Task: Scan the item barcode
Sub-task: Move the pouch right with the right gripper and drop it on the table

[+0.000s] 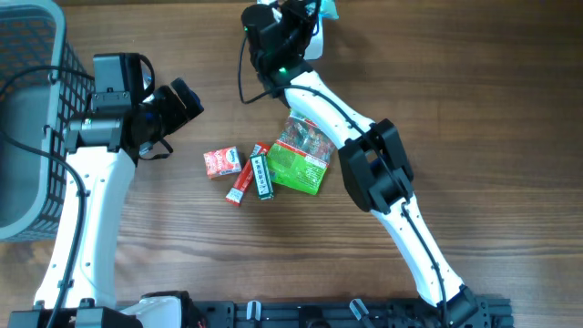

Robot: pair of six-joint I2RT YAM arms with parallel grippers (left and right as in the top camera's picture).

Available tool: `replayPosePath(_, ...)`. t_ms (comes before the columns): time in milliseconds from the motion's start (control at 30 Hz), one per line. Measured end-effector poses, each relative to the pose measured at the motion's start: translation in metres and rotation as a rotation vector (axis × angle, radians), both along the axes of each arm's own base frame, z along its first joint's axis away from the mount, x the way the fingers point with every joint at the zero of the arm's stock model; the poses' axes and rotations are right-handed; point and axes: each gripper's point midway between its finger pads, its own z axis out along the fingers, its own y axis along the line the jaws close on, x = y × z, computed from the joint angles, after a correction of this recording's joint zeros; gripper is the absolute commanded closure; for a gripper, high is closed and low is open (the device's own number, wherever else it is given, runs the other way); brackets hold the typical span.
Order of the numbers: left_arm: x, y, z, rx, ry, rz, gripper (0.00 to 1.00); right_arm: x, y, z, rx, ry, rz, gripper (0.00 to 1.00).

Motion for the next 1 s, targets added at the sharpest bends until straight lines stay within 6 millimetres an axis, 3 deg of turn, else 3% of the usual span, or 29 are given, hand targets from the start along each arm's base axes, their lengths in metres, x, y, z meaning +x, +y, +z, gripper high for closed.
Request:
replayPosePath(100, 0.0, 0.0, 0.0, 0.0, 0.0, 0.0, 0.0, -0.005, -0.002, 0.008, 0.011, -0.005, -0.017, 0.96)
replayPosePath(200, 0.0, 0.0, 0.0, 0.0, 0.002, 0.0, 0.0, -0.026, -0.014, 0.045, -0.001, 0.051, -0.039, 0.96)
replayPosePath(267, 0.0, 0.0, 0.0, 0.0, -0.001, 0.0, 0.0, -0.053, -0.025, 0.082, 0.068, 0.062, -0.048, 0.96)
replayPosePath(300, 0.0, 0.0, 0.0, 0.0, 0.0, 0.0, 0.0, -0.069, -0.032, 0.115, 0.11, 0.046, -0.04, 0.96)
replayPosePath(367, 0.001, 0.0, 0.0, 0.0, 0.0, 0.0, 0.0, -0.112, -0.052, 0.132, 0.195, 0.177, -0.013, 0.96)
replayPosePath(467, 0.0, 0.0, -0.001, 0.0, 0.002, 0.0, 0.0, -0.166, -0.082, 0.147, 0.573, 0.267, -0.028, 0.96)
replayPosePath(600, 0.0, 0.0, -0.001, 0.0, 0.002, 0.0, 0.0, -0.211, -0.141, 0.118, 0.951, 0.444, -0.275, 0.96)
replayPosePath(633, 0.0, 0.0, 0.0, 0.0, 0.001, 0.0, 0.0, -0.215, -0.164, 0.106, 1.045, 0.468, -0.381, 0.96)
replayPosePath(733, 0.0, 0.0, -0.001, 0.0, 0.002, 0.0, 0.0, -0.218, -0.209, 0.078, 1.184, 0.478, -0.58, 0.96)
replayPosePath(833, 0.0, 0.0, 0.0, 0.0, 0.001, 0.0, 0.0, -0.227, -0.253, 0.021, 1.231, 0.513, -0.785, 0.95)
replayPosePath(900, 0.0, 0.0, -0.001, 0.0, 0.002, 0.0, 0.0, -0.231, -0.27, -0.014, 1.244, 0.517, -0.86, 0.92)
replayPosePath(933, 0.0, 0.0, -0.001, 0.0, 0.002, 0.0, 0.0, -0.233, -0.279, -0.032, 1.25, 0.514, -0.888, 0.54)
replayPosePath(967, 0.0, 0.0, -0.001, 0.0, 0.002, 0.0, 0.0, -0.243, -0.287, -0.053, 1.246, 0.539, -0.943, 0.25)
replayPosePath(1000, 0.0, 0.0, 0.0, 0.0, 0.001, 0.0, 0.0, -0.248, -0.293, -0.065, 1.253, 0.539, -0.972, 0.2)
